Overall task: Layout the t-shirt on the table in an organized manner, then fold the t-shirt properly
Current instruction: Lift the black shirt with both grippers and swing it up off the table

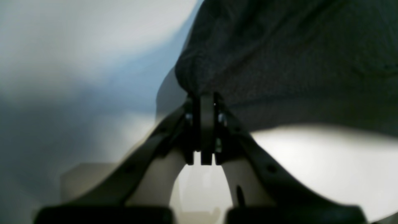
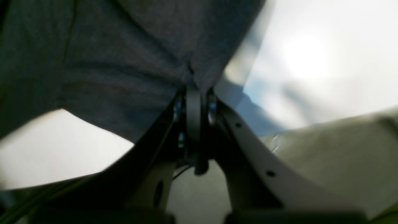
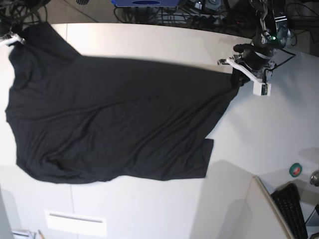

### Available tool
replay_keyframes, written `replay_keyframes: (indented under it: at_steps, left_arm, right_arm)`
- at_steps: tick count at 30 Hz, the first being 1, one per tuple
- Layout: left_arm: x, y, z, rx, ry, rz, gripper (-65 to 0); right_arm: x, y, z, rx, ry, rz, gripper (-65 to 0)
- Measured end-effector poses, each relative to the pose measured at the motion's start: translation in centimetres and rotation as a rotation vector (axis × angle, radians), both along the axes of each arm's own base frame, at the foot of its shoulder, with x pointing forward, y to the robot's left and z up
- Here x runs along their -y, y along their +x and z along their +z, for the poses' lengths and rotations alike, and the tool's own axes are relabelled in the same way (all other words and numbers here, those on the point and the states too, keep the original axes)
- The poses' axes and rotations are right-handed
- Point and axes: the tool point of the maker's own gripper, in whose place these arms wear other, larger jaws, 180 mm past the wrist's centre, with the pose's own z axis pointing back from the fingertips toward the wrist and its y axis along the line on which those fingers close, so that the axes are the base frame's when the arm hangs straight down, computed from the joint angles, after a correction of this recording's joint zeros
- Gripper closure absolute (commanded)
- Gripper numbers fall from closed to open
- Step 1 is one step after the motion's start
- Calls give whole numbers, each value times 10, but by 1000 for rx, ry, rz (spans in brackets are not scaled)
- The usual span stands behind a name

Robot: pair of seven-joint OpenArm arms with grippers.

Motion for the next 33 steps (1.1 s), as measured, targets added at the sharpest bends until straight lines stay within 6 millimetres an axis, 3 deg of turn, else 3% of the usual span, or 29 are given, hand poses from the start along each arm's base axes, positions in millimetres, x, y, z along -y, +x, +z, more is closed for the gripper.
replay_keyframes:
  at_steps: [5,11,14,18,21,23,27,30,33]
  left_arm:
    - [4,-20,9,-8,16,-19,0]
    - [8,-53,13,-48,27,-41,0]
    - [7,-68,8,-85,30,-29,0]
    - [-6,-79,3,-120,59,54,0]
    - [-5,-85,5,-129,62,54,0]
    - [-4,-77,8,-114,62,51,0]
    - [-5,-29,31,13,87,40,0]
    - [4,1,38,62,171,-32,0]
    - [26,30,39,33,213,-114,0]
  right_arm:
    - [5,3,31,49,-101,52,0]
    - [14,-27,50,-13,-194,96,0]
    - [12,-33,54,-13,-207,100,0]
    - [15,-58,52,-57,-202,42,0]
    - [20,-58,58,-49,-225,32,0]
    - [20,-50,59,-32,-227,32,0]
    - [24,-19,69,37,-249,38,0]
    - [44,22,89,126,-306,53,0]
    - [49,68,107,189,-341,140,0]
